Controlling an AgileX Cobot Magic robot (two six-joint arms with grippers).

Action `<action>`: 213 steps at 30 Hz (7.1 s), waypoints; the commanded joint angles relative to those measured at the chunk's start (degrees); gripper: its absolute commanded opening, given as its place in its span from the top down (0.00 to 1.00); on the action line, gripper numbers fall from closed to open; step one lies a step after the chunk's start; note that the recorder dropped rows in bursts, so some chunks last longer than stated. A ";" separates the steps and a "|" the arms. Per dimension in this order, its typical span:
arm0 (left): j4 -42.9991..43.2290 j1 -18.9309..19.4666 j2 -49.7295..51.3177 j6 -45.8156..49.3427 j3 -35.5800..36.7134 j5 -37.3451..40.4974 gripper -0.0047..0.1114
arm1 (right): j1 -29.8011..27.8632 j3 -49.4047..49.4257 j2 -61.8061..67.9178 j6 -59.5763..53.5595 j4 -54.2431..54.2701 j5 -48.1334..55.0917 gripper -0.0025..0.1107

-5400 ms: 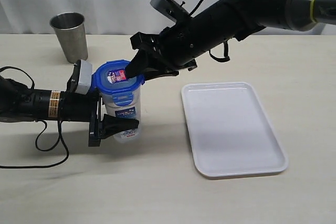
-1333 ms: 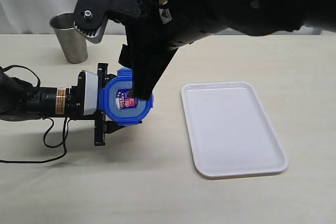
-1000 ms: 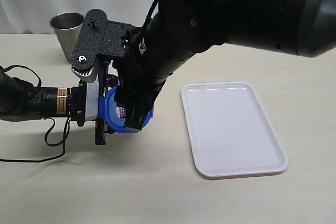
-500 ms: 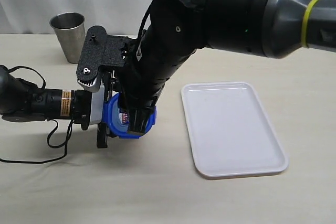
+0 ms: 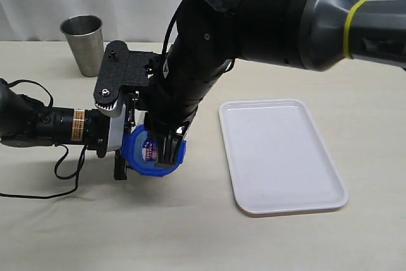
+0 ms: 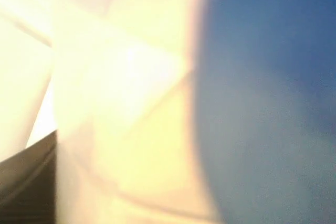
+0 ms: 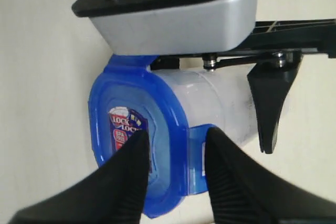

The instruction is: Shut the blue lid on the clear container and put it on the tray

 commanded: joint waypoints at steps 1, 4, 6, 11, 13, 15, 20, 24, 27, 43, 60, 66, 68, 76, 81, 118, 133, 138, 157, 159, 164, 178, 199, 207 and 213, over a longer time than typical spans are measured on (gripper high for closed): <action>-2.00 -0.52 -0.85 -6.26 0.22 -4.59 0.96 | 0.05 1.61 3.05 -0.43 2.59 3.51 0.68; -1.75 -0.52 -1.49 -9.12 0.22 -4.59 0.96 | 0.05 1.61 3.43 -0.11 2.59 3.12 0.68; -0.78 -0.52 -2.30 -9.23 0.22 -4.59 0.96 | 0.05 1.61 4.13 -0.11 2.70 3.88 0.68; -0.42 -0.52 -2.89 -10.31 0.22 -4.59 0.96 | 0.05 1.61 5.23 -0.49 3.42 4.13 0.68; -0.42 -0.52 -2.89 -10.57 0.22 -4.59 0.96 | 0.05 1.61 5.23 -0.49 2.78 3.24 0.68; -0.54 -0.52 -2.89 -13.55 0.22 -4.59 0.96 | 0.05 1.61 4.78 1.01 0.47 1.25 0.68; -4.89 -0.52 -2.89 -27.61 0.22 -4.59 0.96 | -0.90 1.52 0.82 10.08 -7.76 -1.93 0.68; -6.18 -0.52 -2.89 -32.24 0.22 -4.59 0.96 | -5.36 1.52 -2.78 18.90 -8.10 -5.88 0.68; -6.18 -0.52 -2.89 -33.99 0.22 -4.59 0.96 | -8.28 1.52 -4.75 28.71 -8.10 -10.37 0.68; -7.55 -0.52 -3.16 -42.24 0.22 -3.73 0.96 | -11.24 1.52 -7.17 28.17 15.63 -8.65 0.79; -2.88 -0.52 -5.76 -46.51 0.22 -4.41 0.96 | -16.09 1.62 0.56 29.64 12.67 -4.25 0.94; -2.54 -0.52 -5.76 -48.13 0.22 -2.90 0.96 | -16.09 1.62 2.75 29.64 12.67 -4.40 0.94; -1.37 -0.52 -5.76 -49.04 0.22 -1.68 0.96 | -16.09 1.62 3.10 29.64 12.89 -4.40 0.94; 0.92 -0.52 -5.76 -49.30 0.22 7.28 0.96 | -16.09 1.51 -1.38 29.69 12.89 -7.81 0.77; 1.04 -0.52 -5.76 -49.30 0.22 11.64 0.96 | -16.09 1.51 -6.21 32.97 14.33 -9.41 0.60; 0.80 -0.52 -5.76 -49.26 0.22 9.88 0.96 | -6.05 -9.08 6.62 42.36 0.47 1.17 0.73; 1.04 -0.52 -5.76 -47.75 0.22 9.07 0.96 | -5.14 -9.08 8.32 43.92 -6.85 3.32 0.73; 1.04 -0.52 -5.76 -47.75 0.22 9.07 0.96 | -5.14 -9.08 8.32 44.75 -8.72 4.45 0.73; -3.28 -0.52 -5.76 -47.28 0.22 -0.93 0.96 | -5.25 -9.08 -10.78 37.15 -2.83 -0.05 0.52; -4.15 -0.52 -5.76 -46.54 0.22 -4.11 0.96 | -5.25 -9.08 -13.59 37.15 -3.97 0.09 0.58; -9.37 -0.52 -5.97 -45.91 0.22 -4.59 0.96 | -5.25 -3.79 -22.83 39.18 -9.44 -2.81 0.94; -8.89 -4.21 -6.32 -44.43 0.22 -4.59 0.96 | -24.07 29.33 -17.92 55.86 -1.22 -39.74 0.94; -9.42 -5.05 -6.32 -47.71 0.22 -4.59 0.96 | -10.07 14.02 -14.46 49.57 -2.96 -24.29 0.94; -9.21 -5.05 -6.32 -59.80 -0.80 2.00 0.96 | -17.64 13.57 -22.43 49.00 -3.62 -19.52 0.94; -0.76 -5.05 -6.32 -71.42 -6.45 7.40 0.96 | -21.12 13.57 -27.54 45.40 -2.93 -13.41 0.94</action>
